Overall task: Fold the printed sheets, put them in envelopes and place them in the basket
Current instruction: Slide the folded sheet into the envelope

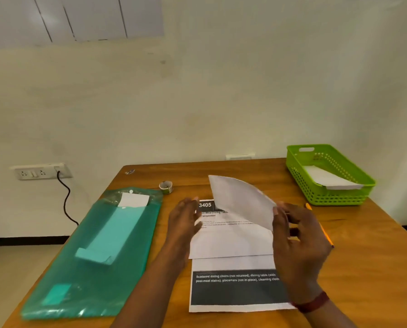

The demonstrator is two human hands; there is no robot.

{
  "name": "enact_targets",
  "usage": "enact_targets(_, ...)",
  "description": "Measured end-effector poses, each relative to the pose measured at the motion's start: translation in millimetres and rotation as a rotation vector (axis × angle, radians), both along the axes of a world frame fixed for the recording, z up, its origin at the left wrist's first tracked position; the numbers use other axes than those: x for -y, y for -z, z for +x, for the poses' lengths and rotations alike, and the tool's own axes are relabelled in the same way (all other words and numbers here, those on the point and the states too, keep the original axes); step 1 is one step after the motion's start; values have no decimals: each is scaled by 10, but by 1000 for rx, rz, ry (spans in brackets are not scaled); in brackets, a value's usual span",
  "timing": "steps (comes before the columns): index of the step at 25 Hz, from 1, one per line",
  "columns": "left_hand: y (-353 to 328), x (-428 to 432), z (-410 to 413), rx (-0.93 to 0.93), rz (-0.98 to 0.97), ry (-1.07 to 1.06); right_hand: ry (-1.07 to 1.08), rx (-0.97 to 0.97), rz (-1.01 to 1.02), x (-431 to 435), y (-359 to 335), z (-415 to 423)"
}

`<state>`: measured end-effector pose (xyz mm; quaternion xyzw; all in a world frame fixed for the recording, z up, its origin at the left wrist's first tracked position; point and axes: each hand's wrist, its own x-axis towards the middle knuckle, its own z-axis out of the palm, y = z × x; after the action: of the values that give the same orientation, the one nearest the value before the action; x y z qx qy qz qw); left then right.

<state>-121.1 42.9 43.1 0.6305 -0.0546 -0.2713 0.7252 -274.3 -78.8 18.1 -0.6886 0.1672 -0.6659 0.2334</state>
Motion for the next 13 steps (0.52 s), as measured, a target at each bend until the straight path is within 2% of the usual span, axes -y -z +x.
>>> enact_targets(1,-60,70,-21,-113,-102,88,16,-33,-134,-63,35,9)
enact_targets(3,-170,158,-66,-222,-161,224,16,-148,-335,-190,143,31)
enact_targets(8,-196,152,23,-245,-50,359,-35,-441,-568,-397,454,37)
enact_targets(10,-158,119,143,-175,51,382,-78,-554,-632,-411,582,55)
enact_targets(13,-119,80,289,50,232,367,-206,-686,-633,-405,685,89)
